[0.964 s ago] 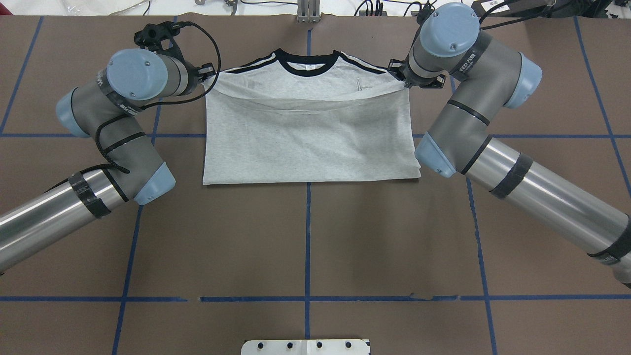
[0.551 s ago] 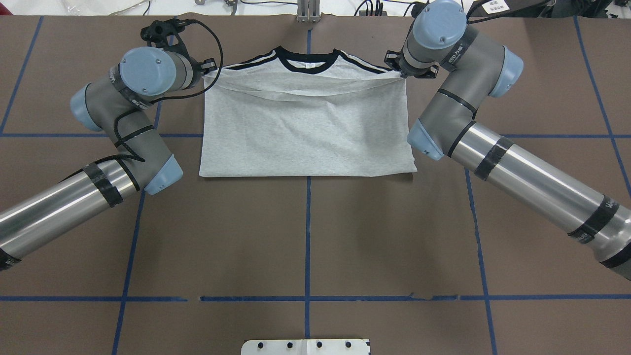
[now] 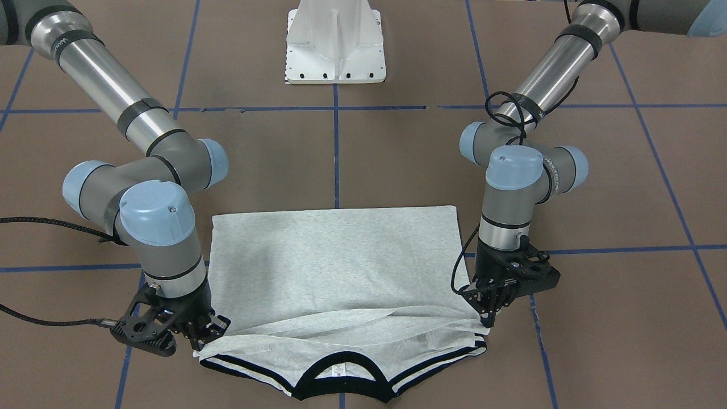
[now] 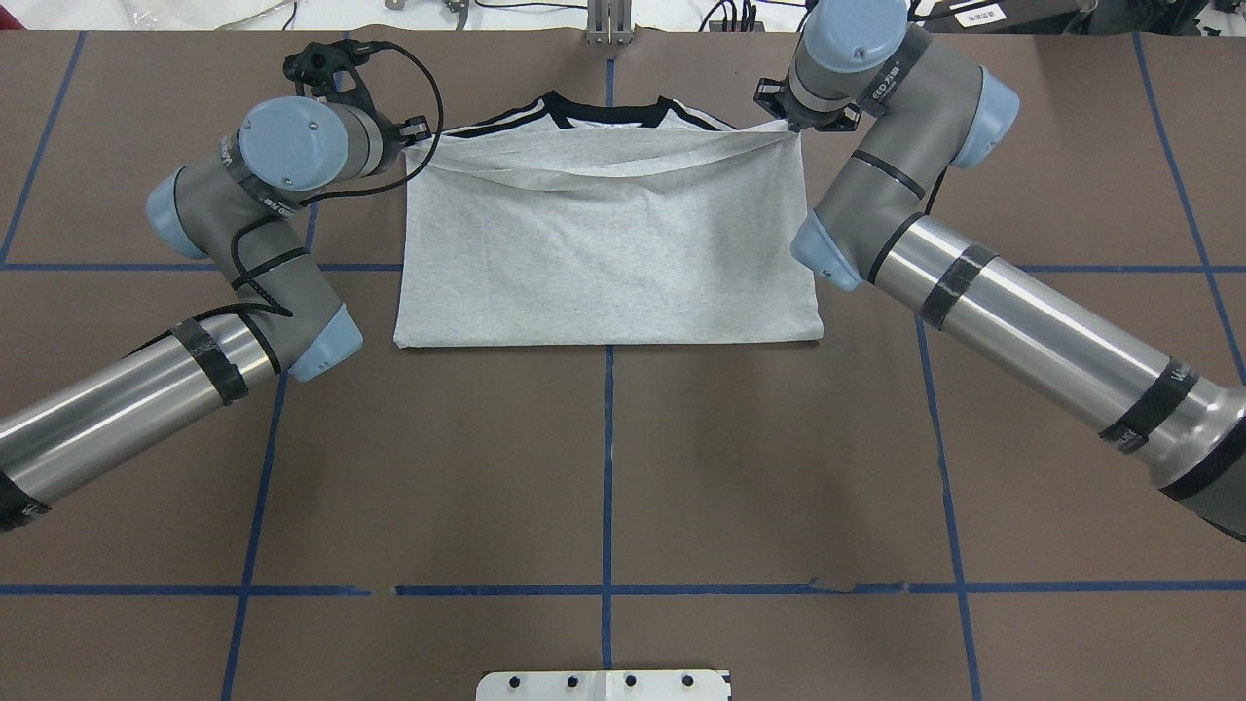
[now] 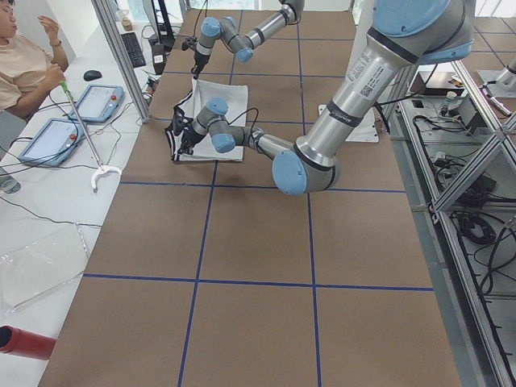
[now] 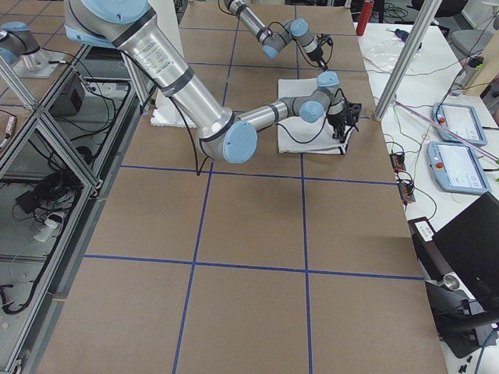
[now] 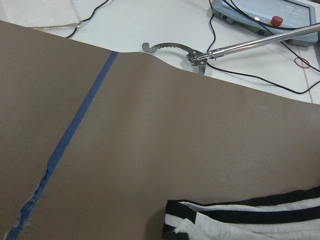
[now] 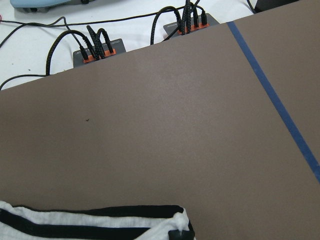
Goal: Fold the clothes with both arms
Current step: 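Release the hem and raise both grippers away from the folded shirt, then grasp the folded shirt's near corner with the right gripper, then drag the shirt toward the robot with the right gripper while the left arm moves in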
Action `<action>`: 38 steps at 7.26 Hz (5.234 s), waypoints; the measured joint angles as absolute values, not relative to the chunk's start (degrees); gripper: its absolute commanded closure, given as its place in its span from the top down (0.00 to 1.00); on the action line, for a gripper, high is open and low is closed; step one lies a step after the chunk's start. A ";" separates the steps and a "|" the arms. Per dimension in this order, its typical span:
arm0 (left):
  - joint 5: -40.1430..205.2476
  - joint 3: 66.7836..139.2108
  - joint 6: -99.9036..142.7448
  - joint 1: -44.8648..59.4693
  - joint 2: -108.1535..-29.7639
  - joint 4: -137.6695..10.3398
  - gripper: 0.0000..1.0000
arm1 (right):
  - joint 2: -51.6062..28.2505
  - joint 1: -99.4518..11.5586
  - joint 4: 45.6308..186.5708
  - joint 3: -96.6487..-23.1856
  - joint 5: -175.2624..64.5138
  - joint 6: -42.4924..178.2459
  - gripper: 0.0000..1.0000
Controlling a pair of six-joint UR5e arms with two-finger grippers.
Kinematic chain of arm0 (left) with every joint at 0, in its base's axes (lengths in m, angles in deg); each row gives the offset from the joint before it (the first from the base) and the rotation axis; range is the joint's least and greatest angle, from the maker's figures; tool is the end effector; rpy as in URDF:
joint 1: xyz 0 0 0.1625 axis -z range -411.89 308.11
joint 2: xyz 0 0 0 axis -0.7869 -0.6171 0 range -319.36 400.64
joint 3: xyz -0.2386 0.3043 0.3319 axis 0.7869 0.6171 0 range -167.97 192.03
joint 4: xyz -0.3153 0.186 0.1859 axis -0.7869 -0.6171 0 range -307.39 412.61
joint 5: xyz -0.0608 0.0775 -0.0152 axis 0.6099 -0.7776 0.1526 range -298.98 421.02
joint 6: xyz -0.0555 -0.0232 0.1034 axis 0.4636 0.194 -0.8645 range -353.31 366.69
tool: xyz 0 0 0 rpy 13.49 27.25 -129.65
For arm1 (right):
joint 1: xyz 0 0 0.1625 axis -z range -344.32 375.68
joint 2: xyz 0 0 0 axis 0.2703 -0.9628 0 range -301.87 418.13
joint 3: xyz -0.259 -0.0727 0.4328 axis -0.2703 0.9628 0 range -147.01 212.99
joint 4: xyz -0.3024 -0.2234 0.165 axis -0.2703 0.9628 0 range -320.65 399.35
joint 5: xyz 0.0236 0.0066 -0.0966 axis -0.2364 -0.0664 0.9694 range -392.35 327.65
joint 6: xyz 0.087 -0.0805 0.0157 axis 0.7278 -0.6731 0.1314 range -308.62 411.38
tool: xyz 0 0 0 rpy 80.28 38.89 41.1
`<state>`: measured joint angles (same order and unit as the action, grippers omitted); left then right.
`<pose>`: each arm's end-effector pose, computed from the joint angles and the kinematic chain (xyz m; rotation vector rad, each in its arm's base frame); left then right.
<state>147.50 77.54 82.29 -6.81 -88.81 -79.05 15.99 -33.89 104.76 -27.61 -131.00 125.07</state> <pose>0.5030 -0.7037 0.4382 0.5459 0.8403 -0.5212 -0.4956 -0.7597 0.3998 0.2902 -0.7152 0.4952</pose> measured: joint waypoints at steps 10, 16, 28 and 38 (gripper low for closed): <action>158.14 78.48 77.49 -3.00 -86.45 -87.56 0.65 | 2.81 -29.41 103.84 -47.46 -133.17 137.44 0.70; 162.17 78.67 77.87 -2.85 -85.31 -87.82 0.65 | -11.29 -21.08 103.96 -62.02 -132.61 153.62 0.68; 163.14 84.12 79.50 -2.83 -82.37 -88.93 1.00 | -15.21 -19.03 106.39 -69.30 -132.23 153.71 0.00; 177.70 114.85 103.68 -10.37 -69.21 -83.92 1.00 | -34.56 10.13 115.02 -101.89 -136.85 173.35 0.00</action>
<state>177.70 114.85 103.68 -10.37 -69.21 -83.92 -34.56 10.13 115.02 -101.89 -136.85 173.35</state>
